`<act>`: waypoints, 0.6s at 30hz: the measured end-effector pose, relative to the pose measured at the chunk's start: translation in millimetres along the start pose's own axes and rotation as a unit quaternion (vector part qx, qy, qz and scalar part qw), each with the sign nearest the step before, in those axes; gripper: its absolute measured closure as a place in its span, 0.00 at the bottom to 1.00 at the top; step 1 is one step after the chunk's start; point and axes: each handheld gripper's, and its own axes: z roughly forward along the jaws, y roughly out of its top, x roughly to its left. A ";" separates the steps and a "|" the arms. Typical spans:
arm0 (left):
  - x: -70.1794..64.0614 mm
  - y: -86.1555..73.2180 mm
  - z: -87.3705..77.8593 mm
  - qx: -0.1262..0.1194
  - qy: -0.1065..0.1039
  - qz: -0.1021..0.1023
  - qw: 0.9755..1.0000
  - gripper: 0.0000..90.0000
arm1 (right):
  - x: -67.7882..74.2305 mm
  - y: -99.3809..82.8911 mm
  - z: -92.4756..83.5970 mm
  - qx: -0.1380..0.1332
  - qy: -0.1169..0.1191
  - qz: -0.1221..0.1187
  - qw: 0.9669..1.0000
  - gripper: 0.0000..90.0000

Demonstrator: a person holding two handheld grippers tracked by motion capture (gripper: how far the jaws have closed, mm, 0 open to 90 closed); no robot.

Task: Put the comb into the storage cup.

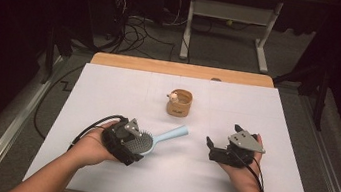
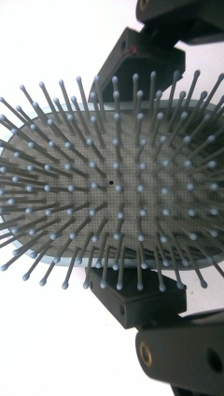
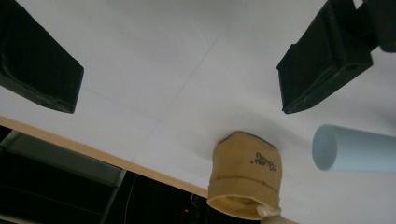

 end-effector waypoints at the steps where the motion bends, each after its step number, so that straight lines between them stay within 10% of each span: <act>1: -0.2 1.2 0.1 0.000 0.001 0.000 1.000 0.23 | -1.5 -3.0 -2.1 0.001 -0.001 -0.003 1.000 0.01; 18: -3.9 18.6 7.6 0.022 0.000 0.015 1.000 0.23 | 11.1 -22.1 -4.1 0.037 -0.001 -0.101 0.994 0.01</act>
